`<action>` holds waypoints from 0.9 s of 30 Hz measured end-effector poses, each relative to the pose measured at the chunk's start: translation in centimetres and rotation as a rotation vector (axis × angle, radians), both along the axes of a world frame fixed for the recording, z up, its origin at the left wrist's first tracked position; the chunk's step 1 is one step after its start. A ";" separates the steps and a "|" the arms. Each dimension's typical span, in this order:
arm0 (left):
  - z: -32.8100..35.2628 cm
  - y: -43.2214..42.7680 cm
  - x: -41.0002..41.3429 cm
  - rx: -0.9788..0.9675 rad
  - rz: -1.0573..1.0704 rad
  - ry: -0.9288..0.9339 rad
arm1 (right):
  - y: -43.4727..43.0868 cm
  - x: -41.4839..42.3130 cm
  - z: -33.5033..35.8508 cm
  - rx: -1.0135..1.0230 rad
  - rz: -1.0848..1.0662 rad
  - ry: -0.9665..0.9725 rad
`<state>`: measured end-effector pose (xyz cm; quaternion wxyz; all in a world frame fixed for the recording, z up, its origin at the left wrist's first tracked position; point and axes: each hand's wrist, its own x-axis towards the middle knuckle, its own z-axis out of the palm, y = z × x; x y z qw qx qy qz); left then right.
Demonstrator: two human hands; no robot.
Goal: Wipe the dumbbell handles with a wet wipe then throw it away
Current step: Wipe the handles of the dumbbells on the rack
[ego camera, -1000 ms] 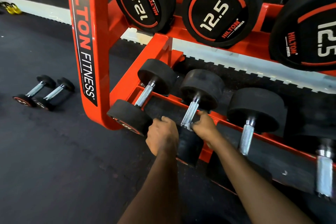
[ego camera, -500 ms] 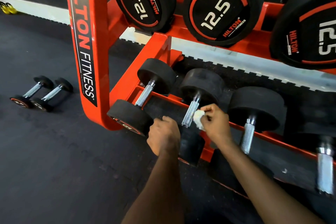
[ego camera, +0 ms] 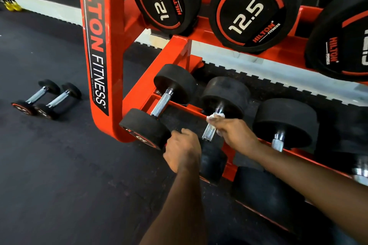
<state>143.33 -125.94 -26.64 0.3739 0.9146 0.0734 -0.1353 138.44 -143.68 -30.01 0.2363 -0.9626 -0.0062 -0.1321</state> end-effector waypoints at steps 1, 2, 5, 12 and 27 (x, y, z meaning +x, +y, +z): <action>0.0 0.0 0.0 -0.001 0.002 0.004 | 0.5 -0.1 -0.4 -0.023 0.062 0.045; 0.0 0.0 -0.1 0.000 0.001 0.006 | 0.8 -0.4 -0.7 -0.086 0.169 0.084; 0.1 0.0 0.1 0.005 0.005 0.002 | -1.2 1.0 -0.3 -0.115 0.219 0.089; -0.1 0.0 0.1 -0.006 0.011 0.006 | 0.5 0.9 0.7 -0.153 0.235 0.232; 0.1 0.1 -0.1 -0.010 -0.002 0.004 | -1.0 3.6 1.6 -0.285 0.134 0.115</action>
